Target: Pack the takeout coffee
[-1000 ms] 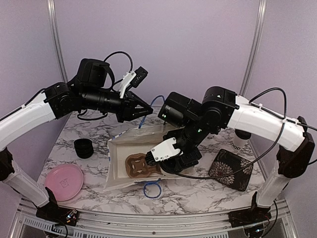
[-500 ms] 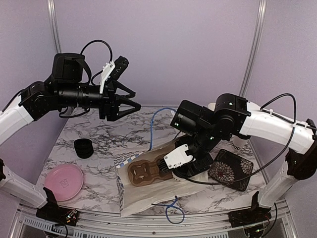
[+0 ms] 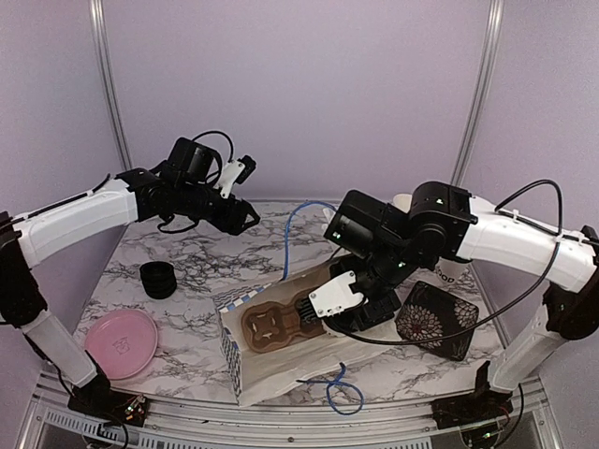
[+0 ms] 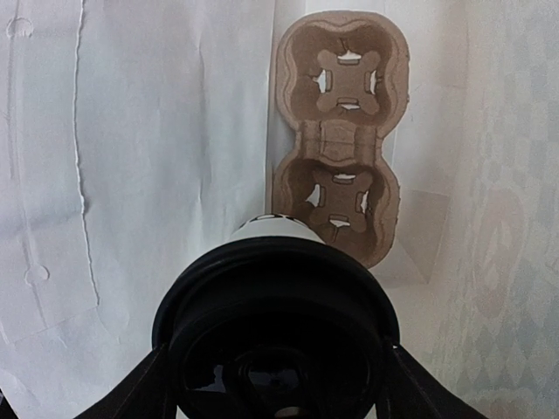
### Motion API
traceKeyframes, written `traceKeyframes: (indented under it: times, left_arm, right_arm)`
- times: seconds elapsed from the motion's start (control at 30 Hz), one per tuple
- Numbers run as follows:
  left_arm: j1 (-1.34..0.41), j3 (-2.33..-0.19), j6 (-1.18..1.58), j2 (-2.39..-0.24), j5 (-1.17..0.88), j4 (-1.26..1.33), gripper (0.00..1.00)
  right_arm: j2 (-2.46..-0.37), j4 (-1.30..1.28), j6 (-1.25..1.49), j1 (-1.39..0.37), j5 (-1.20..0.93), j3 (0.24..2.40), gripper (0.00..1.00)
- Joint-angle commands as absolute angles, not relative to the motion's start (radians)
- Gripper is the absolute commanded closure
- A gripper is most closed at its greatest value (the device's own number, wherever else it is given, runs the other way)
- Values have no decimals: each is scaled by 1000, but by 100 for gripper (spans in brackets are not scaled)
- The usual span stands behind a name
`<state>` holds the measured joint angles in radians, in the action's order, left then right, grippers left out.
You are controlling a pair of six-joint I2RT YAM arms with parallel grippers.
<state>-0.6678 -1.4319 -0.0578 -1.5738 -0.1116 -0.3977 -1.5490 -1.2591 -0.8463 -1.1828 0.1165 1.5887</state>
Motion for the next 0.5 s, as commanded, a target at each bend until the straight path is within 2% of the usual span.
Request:
traceKeyframes:
  times: [0.0,0.2,0.47]
  left_arm:
    - [-660,-1418,25,-1660,-86,-384,34]
    - [-659,-1410,51,-1718,-173,-384,35]
    - [-665,-1399,51,-1777,-303,-382,38]
  right_arm:
    - [-1520,-1183,-845,-1189,134,1568,50]
    - [-1515,-1135,-827,-1194,161,1552,50]
    - [-1415,-909,-848,-1204,280,1379,50]
